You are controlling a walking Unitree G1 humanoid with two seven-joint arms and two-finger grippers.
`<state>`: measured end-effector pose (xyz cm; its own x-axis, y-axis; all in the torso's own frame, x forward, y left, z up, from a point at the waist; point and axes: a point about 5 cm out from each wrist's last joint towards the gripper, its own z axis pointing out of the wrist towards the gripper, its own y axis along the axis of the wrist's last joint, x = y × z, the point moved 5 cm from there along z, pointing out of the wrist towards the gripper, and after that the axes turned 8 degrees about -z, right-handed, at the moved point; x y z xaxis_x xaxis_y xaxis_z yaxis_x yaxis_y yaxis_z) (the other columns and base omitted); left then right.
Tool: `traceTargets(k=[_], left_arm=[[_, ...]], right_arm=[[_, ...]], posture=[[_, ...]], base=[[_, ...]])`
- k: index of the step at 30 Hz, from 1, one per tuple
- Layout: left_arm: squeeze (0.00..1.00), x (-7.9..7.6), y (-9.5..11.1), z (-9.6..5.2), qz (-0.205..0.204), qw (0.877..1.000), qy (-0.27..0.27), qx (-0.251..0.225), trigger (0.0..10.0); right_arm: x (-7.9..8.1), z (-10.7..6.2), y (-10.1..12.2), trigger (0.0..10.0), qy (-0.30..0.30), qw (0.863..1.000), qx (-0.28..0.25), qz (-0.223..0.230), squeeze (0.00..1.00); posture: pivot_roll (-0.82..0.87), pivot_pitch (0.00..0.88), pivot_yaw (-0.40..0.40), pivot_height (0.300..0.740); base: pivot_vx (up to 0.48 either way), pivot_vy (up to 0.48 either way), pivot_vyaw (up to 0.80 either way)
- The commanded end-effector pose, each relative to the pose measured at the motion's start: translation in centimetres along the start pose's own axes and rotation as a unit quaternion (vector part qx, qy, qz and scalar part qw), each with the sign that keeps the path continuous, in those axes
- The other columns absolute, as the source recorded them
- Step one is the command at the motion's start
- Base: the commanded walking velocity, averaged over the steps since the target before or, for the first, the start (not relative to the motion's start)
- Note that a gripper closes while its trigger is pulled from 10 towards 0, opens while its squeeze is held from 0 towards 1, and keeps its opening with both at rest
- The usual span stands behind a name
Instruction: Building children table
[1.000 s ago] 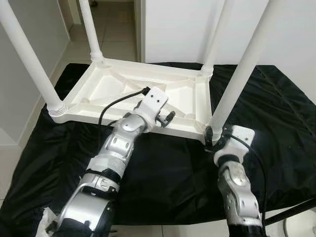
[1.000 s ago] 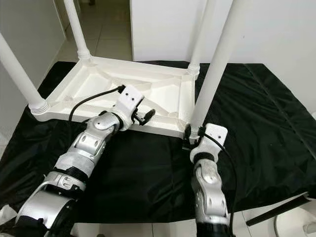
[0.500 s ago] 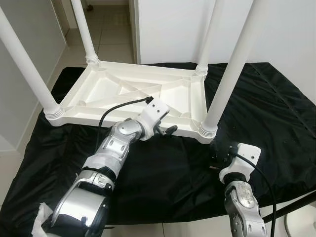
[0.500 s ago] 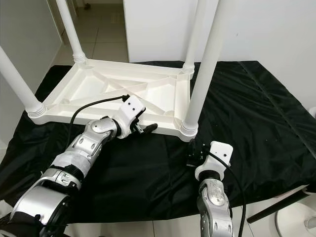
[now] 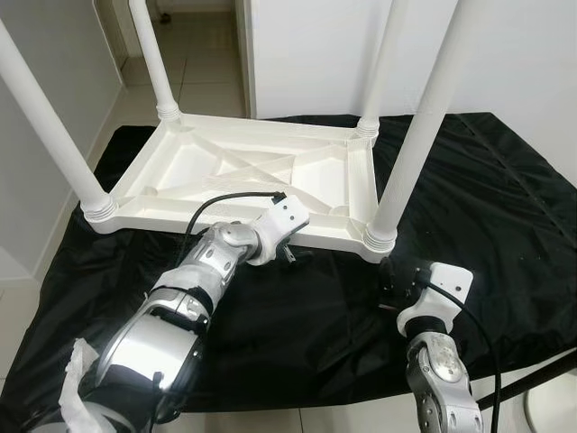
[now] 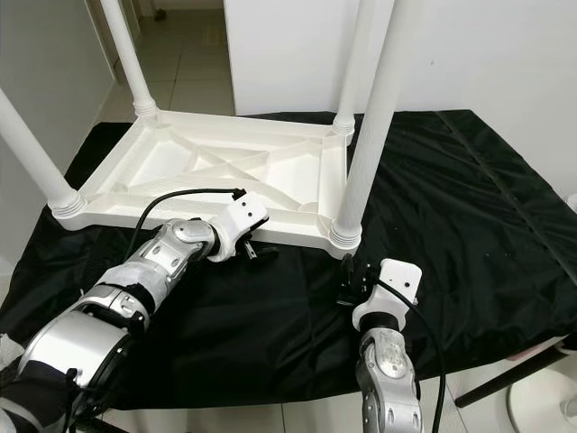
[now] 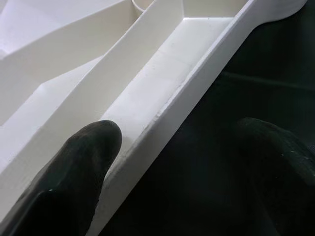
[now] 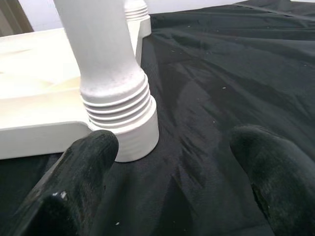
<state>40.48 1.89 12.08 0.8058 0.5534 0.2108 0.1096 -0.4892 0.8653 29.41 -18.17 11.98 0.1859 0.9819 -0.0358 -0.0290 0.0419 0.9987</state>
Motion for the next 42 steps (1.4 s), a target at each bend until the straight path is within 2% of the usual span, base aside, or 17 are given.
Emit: traceTargets(k=[1,7,10,21,22,23,26,36,37,42], left_arm=[[0.00,1.8,-0.5,-0.2,0.003,0.997,0.076,0.013,10.0],[0.00,1.9,-0.8,-0.3,0.011,0.997,0.074,0.025,10.0],[0.00,1.8,-2.0,-0.3,0.035,0.996,0.058,0.059,10.0],[0.00,1.2,-2.6,-0.3,0.059,0.995,0.027,0.076,10.0],[0.00,0.8,-2.6,-0.4,0.059,0.995,0.005,0.077,10.0],[0.00,0.8,-2.6,-0.4,0.059,0.995,0.005,0.077,10.0],[0.00,-0.4,-3.1,-0.9,0.076,0.991,-0.071,0.084,10.0],[0.00,-1.1,-4.0,-1.9,0.093,0.982,-0.135,0.093,10.0],[0.00,-1.6,-4.3,-2.4,0.100,0.977,-0.162,0.093,10.0],[0.00,-2.6,-4.5,-3.2,0.110,0.968,-0.209,0.084,10.0]], right_arm=[[-0.2,-0.1,0.5,10.0,-0.009,1.000,-0.009,-0.002,0.00],[-0.3,-0.2,0.4,10.0,-0.012,1.000,-0.008,-0.004,0.00],[-0.5,-0.3,0.4,10.0,-0.017,1.000,-0.009,-0.007,0.00],[-0.7,-0.1,0.3,10.0,-0.023,1.000,-0.008,-0.012,0.00],[-0.8,-0.1,0.3,10.0,-0.025,1.000,-0.008,-0.012,0.00],[-0.8,-0.1,0.3,10.0,-0.025,1.000,-0.008,-0.012,0.00],[-1.0,0.2,0.3,10.0,-0.029,0.999,-0.007,-0.016,0.00],[-1.0,0.3,0.4,10.0,-0.032,0.999,-0.009,-0.016,0.00],[-1.1,0.4,0.4,10.0,-0.033,0.999,-0.009,-0.016,0.00],[-1.1,0.5,0.3,10.0,-0.033,0.999,-0.009,-0.017,0.00]], posture=[[-0.15,0.011,0.067,0.740],[-0.16,0.017,0.075,0.740],[-0.16,0.021,0.081,0.740],[-0.16,0.026,0.085,0.740],[-0.16,0.030,0.085,0.740],[-0.16,0.030,0.085,0.740],[-0.16,0.036,0.086,0.740],[-0.14,0.044,0.088,0.740],[-0.14,0.047,0.089,0.740],[-0.14,0.049,0.088,0.740]], base=[[0.000,0.000,0.00],[0.000,0.000,0.00],[0.000,0.000,0.00],[0.000,0.000,0.00],[0.000,0.000,0.00],[0.000,0.000,0.00],[0.000,0.000,0.00],[0.000,0.000,0.00],[0.000,0.000,0.00],[0.000,0.000,0.00]])
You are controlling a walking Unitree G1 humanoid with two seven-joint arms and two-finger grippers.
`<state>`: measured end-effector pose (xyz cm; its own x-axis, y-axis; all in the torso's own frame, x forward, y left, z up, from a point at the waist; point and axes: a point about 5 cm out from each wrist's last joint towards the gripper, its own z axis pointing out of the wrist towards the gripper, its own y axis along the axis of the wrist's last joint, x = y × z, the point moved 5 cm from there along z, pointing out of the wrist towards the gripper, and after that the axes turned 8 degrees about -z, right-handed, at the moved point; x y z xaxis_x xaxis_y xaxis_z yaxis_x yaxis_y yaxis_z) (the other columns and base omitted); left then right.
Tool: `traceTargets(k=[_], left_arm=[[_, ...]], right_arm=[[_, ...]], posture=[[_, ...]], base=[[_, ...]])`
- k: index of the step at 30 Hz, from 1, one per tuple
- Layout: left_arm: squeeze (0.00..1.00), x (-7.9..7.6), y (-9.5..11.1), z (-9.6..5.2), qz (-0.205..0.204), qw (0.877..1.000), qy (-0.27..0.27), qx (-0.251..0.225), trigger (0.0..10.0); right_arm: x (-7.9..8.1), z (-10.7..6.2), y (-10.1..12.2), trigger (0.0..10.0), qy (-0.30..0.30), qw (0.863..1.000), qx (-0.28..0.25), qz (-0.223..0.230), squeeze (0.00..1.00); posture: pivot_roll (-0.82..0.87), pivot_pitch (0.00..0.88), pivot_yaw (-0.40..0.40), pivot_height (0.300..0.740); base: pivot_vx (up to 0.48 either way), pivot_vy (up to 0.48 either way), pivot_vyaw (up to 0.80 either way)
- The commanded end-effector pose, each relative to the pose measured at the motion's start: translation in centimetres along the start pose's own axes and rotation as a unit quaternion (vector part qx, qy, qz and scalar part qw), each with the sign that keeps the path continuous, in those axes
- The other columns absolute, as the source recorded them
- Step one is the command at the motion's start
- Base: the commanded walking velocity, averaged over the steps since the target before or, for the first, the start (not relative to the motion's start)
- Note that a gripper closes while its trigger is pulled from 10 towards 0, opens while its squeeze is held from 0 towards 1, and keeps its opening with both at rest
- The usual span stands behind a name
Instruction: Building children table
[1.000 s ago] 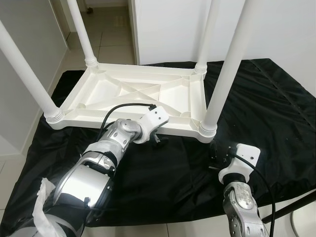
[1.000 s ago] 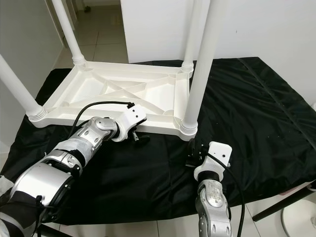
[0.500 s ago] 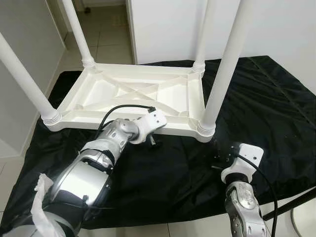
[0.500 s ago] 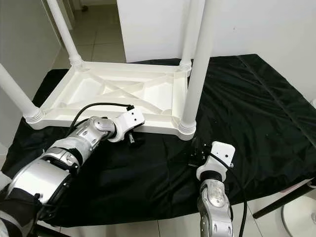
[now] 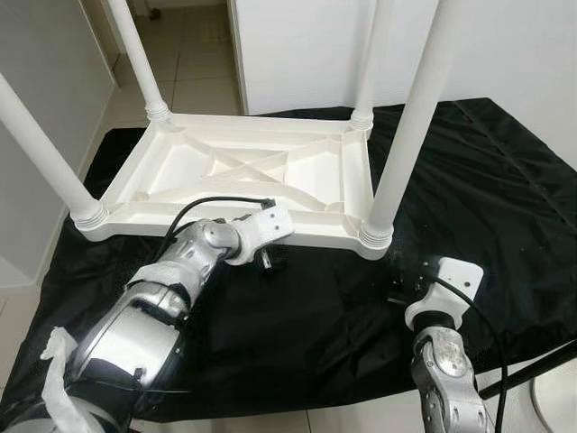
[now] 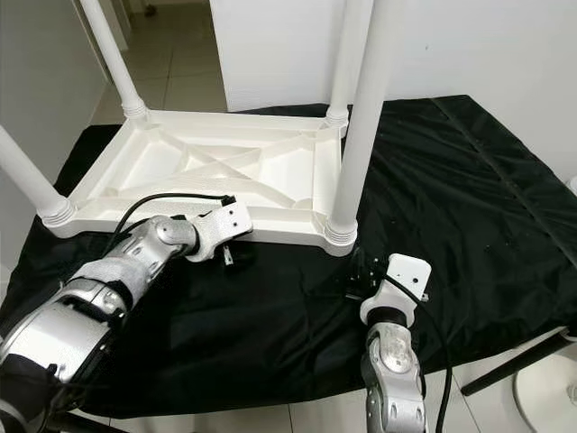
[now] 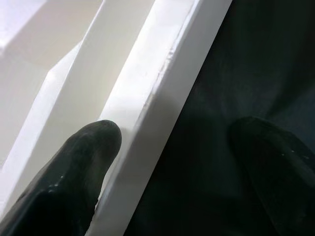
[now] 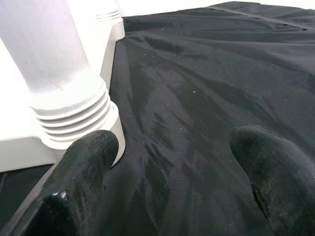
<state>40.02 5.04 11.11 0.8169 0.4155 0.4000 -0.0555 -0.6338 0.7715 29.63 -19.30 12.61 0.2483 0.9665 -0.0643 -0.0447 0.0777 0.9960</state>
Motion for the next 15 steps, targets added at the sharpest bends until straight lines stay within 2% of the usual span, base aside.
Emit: traceTargets(k=[1,4,5,7,8,9,10,11,12,14,15], left_arm=[[0.00,-4.6,-1.0,-1.5,0.006,0.973,-0.227,0.028,10.0],[0.00,-4.8,-0.7,-1.6,0.007,0.972,-0.233,0.018,10.0],[0.00,-4.5,-0.4,-1.3,0.006,0.977,-0.215,0.011,10.0],[0.00,-4.5,-0.4,-1.3,0.006,0.977,-0.215,0.011,10.0],[0.00,-3.8,0.0,-0.6,0.002,0.984,-0.178,0.012,10.0],[0.00,-3.8,0.0,-0.6,0.002,0.984,-0.178,0.012,10.0],[0.00,-2.0,0.7,0.2,-0.018,0.994,-0.108,0.010,10.0],[0.00,-2.0,0.7,0.2,-0.018,0.994,-0.108,0.010,10.0],[0.00,-0.5,1.5,0.7,-0.042,0.998,-0.048,0.007,10.0],[0.00,-0.5,1.5,0.7,-0.042,0.998,-0.048,0.007,10.0],[0.00,0.6,1.9,0.9,-0.060,0.998,-0.006,0.007,10.0]], right_arm=[[0.0,0.0,-0.3,10.0,-0.001,1.000,0.002,-0.001,0.00],[0.0,0.1,-0.3,10.0,-0.001,1.000,0.003,-0.001,0.00],[0.1,0.2,-0.3,10.0,-0.001,1.000,0.003,-0.001,0.00],[0.1,0.2,-0.3,10.0,-0.001,1.000,0.003,-0.001,0.00],[0.2,0.3,-0.3,10.0,0.000,1.000,0.003,-0.001,0.00],[0.2,0.3,-0.3,10.0,0.000,1.000,0.003,-0.001,0.00],[0.3,0.3,-0.2,10.0,0.002,1.000,0.002,-0.001,0.00],[0.3,0.3,-0.2,10.0,0.002,1.000,0.002,-0.001,0.00],[0.3,0.4,-0.2,10.0,0.002,1.000,0.001,-0.001,0.00],[0.3,0.4,-0.2,10.0,0.002,1.000,0.001,-0.001,0.00],[0.3,0.4,-0.1,10.0,0.002,1.000,0.000,-0.001,0.00]], posture=[[-0.14,0.049,0.088,0.740],[-0.13,0.051,0.084,0.740],[-0.13,0.051,0.084,0.740],[-0.13,0.051,0.084,0.740],[-0.13,0.050,0.081,0.740],[-0.13,0.050,0.081,0.740],[-0.13,0.050,0.082,0.740],[-0.13,0.050,0.082,0.740],[-0.13,0.049,0.082,0.740],[-0.13,0.049,0.082,0.740],[-0.13,0.051,0.085,0.740]], base=[[0.000,0.000,0.00],[0.000,0.000,0.00],[0.000,0.000,0.00],[0.000,0.000,0.00],[0.000,0.000,0.00],[0.000,0.000,0.00],[0.000,0.000,0.00],[0.000,0.000,0.00],[0.000,0.000,0.00],[0.000,0.000,0.00],[0.000,0.000,0.00]])
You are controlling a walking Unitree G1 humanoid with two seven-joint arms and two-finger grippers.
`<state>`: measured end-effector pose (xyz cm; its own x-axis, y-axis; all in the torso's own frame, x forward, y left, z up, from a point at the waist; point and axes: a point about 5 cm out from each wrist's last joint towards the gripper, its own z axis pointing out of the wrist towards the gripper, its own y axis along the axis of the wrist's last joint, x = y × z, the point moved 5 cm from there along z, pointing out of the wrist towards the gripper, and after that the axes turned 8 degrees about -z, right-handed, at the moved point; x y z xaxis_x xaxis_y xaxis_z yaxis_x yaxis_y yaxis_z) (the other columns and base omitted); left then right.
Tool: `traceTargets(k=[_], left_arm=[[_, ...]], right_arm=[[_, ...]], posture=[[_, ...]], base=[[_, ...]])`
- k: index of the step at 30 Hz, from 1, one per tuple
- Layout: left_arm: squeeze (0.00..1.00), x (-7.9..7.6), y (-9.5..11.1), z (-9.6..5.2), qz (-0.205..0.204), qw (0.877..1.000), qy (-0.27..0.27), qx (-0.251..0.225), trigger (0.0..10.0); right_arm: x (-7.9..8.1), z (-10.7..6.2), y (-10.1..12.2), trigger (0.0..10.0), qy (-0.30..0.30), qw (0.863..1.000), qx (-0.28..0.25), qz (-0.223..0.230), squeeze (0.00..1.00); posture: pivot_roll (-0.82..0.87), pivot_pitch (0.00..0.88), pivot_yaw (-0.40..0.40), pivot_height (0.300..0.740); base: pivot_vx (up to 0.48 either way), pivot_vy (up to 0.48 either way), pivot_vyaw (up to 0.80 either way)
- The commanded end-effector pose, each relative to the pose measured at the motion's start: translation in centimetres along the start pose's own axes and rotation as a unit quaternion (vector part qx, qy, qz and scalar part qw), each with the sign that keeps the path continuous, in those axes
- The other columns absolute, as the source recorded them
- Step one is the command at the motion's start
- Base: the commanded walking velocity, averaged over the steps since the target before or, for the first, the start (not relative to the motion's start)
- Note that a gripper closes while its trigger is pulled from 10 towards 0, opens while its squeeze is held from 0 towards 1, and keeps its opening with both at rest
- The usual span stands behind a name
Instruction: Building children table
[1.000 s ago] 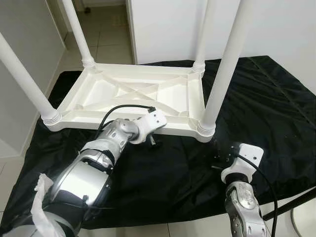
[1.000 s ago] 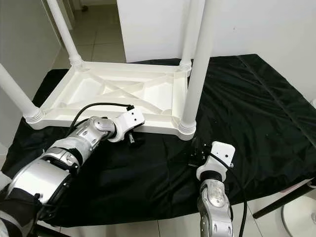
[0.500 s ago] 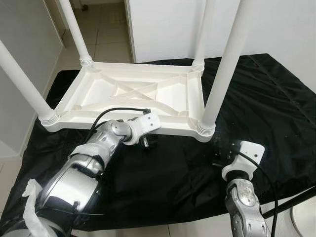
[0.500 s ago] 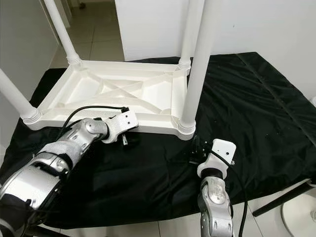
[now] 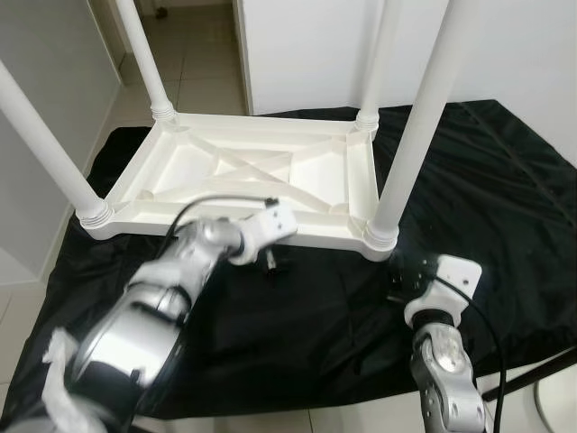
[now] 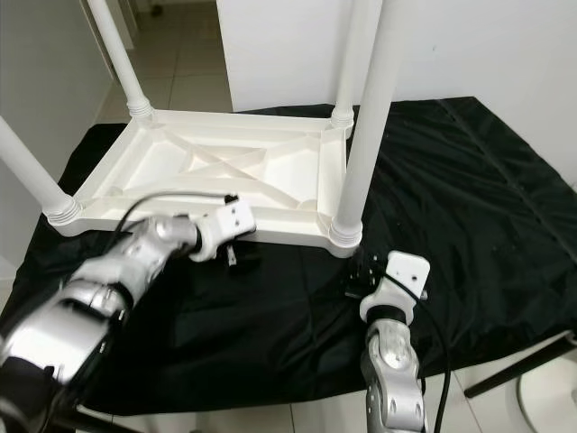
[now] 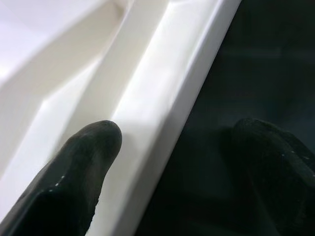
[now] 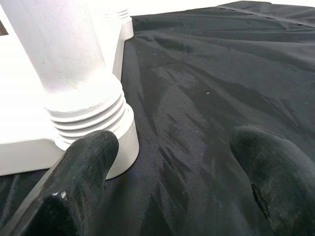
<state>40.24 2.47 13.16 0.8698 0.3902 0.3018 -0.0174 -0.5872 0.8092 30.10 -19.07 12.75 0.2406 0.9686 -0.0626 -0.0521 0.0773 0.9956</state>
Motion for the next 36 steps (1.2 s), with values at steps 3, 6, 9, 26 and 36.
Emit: traceTargets(k=[3,6,9,26,36], left_arm=[[0.00,2.1,-0.9,-0.1,-0.048,0.994,0.093,0.023,10.0],[0.00,2.1,-0.9,-0.2,-0.049,0.995,0.089,0.023,10.0],[0.00,1.0,-1.2,-0.1,-0.040,0.998,0.045,0.025,9.6],[0.00,-1.4,-1.9,0.3,-0.028,0.998,-0.036,0.031,0.0],[0.00,-4.4,-2.1,-0.5,0.009,0.991,-0.136,0.007,1.4]], right_arm=[[-0.1,0.0,-0.2,10.0,-0.005,1.000,0.003,-0.003,0.00],[-0.2,-0.1,-0.2,10.0,-0.008,1.000,0.003,-0.003,0.00],[-0.4,-0.4,-0.3,10.0,-0.014,1.000,0.004,-0.003,0.00],[-0.7,-0.7,-0.6,10.0,-0.021,1.000,0.010,-0.008,0.00],[-0.8,-0.8,-0.7,10.0,-0.024,1.000,0.010,-0.012,0.00]], posture=[[-0.14,0.059,0.092,0.740],[-0.14,0.063,0.097,0.740],[-0.15,0.072,0.108,0.740],[-0.15,0.091,0.122,0.740],[-0.15,0.091,0.134,0.740]], base=[[0.000,0.000,0.00],[0.000,0.000,0.00],[0.000,0.000,0.00],[0.000,0.000,0.00],[0.000,0.000,0.00]])
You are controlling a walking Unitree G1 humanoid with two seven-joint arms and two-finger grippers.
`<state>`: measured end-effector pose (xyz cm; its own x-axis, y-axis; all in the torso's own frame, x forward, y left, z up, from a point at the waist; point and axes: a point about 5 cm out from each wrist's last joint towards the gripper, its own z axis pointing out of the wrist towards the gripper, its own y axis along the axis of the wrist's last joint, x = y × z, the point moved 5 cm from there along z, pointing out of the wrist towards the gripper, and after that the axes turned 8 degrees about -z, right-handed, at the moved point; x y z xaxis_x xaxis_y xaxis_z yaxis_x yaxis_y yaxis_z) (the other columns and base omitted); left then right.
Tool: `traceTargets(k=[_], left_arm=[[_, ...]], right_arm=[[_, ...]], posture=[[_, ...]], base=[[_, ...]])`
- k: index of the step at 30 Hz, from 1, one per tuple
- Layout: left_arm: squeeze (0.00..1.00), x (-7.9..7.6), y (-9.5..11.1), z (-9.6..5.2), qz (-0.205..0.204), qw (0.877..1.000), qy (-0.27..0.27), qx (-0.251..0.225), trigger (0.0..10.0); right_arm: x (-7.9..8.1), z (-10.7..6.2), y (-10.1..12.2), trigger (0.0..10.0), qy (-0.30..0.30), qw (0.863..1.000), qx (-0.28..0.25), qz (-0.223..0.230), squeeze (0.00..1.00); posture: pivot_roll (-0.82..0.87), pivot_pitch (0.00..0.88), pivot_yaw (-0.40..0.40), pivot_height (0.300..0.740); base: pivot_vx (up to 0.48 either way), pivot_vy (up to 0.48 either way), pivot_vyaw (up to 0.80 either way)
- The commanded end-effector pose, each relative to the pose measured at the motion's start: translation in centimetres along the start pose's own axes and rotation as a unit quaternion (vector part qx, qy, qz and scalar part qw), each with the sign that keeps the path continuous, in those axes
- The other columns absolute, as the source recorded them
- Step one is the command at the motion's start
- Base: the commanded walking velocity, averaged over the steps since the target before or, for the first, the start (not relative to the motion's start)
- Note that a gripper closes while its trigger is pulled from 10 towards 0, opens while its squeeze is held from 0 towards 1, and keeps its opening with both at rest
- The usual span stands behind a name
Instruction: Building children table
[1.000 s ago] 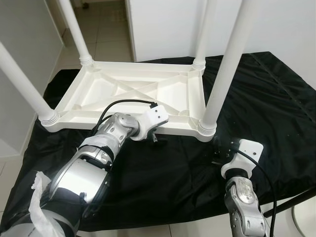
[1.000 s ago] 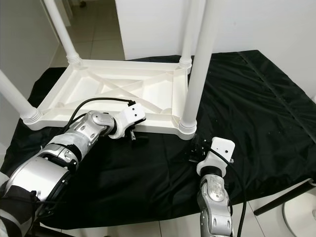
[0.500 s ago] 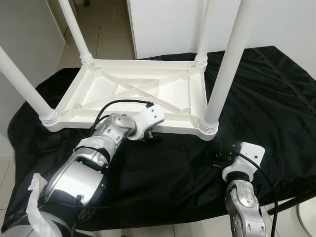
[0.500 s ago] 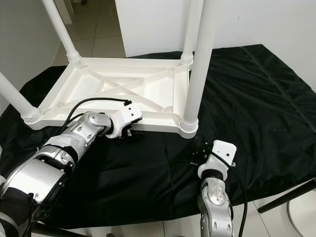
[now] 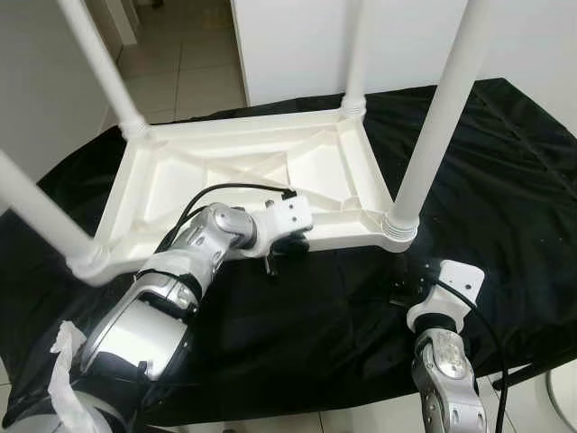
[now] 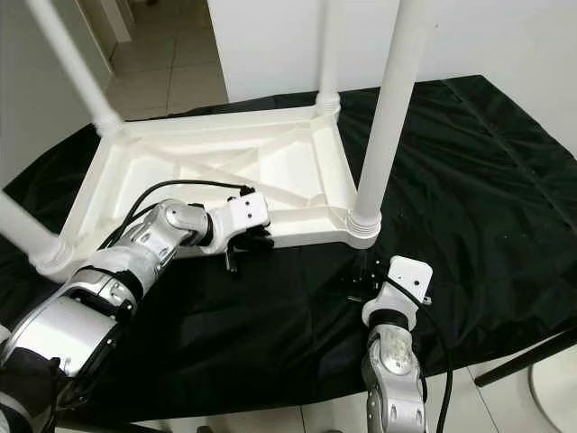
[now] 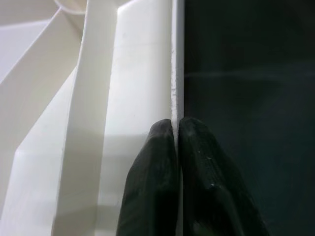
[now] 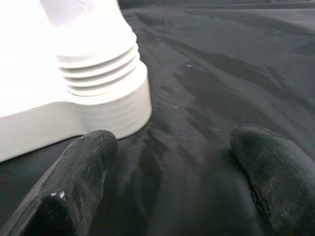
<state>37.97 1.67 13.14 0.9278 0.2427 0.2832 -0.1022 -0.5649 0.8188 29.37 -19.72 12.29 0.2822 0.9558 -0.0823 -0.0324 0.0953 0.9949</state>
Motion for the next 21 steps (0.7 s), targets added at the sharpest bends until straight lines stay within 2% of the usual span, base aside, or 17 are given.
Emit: traceTargets(k=[1,4,10,11,12,14,15,16,19,21], left_arm=[[0.00,-2.2,-2.5,0.2,-0.029,0.997,-0.064,0.032,1.4],[0.00,-3.5,-2.6,-0.9,-0.008,0.995,-0.093,0.022,0.9],[0.00,-4.0,-2.6,-1.4,-0.005,0.995,-0.098,0.018,0.7],[0.00,-4.2,-2.5,-1.5,-0.008,0.995,-0.098,0.015,1.7],[0.00,-4.3,-2.4,-1.4,-0.009,0.996,-0.088,0.014,10.0],[0.00,-4.3,-2.3,-1.3,-0.017,0.997,-0.076,0.011,10.0],[0.76,-4.2,-2.1,-1.2,-0.023,0.997,-0.068,0.003,10.0],[1.00,-4.2,-1.8,-1.2,-0.039,0.997,-0.061,-0.006,10.0],[1.00,-4.1,-1.6,-1.3,-0.051,0.997,-0.058,-0.012,10.0],[1.00,-4.1,-0.1,-1.7,-0.053,0.996,-0.046,-0.049,10.0]], right_arm=[[0.0,-0.2,-0.2,10.0,-0.002,1.000,0.003,-0.001,0.00],[-0.1,-0.2,-0.3,10.0,-0.006,1.000,0.004,0.000,0.00],[-0.1,-0.1,-0.4,10.0,-0.006,1.000,0.004,0.001,0.00],[0.0,-0.1,-0.4,10.0,-0.005,1.000,0.003,0.001,0.00],[0.1,0.2,-0.3,10.0,-0.001,1.000,0.001,0.001,0.00],[0.2,0.4,-0.1,10.0,0.003,1.000,-0.002,0.001,0.00],[0.3,0.6,0.0,10.0,0.008,1.000,-0.005,0.003,0.00],[0.4,0.8,0.2,10.0,0.014,1.000,-0.008,0.006,0.00],[0.4,0.9,0.2,10.0,0.018,1.000,-0.009,0.009,0.00],[0.0,1.3,0.6,10.0,0.021,1.000,-0.015,0.013,0.00]], posture=[[-0.15,0.091,0.134,0.740],[-0.14,0.087,0.137,0.740],[-0.14,0.083,0.135,0.740],[-0.13,0.082,0.134,0.740],[-0.13,0.076,0.124,0.740],[-0.12,0.073,0.119,0.740],[-0.12,0.070,0.114,0.740],[-0.12,0.070,0.114,0.740],[-0.12,0.065,0.105,0.740],[-0.11,0.061,0.095,0.740]], base=[[0.000,0.000,0.00],[0.000,0.000,0.00],[0.000,0.000,0.00],[0.000,0.000,0.00],[0.000,0.000,0.00],[0.000,0.000,0.00],[0.000,0.000,0.00],[0.000,0.000,0.00],[0.000,0.000,0.00],[0.000,0.000,0.00]])
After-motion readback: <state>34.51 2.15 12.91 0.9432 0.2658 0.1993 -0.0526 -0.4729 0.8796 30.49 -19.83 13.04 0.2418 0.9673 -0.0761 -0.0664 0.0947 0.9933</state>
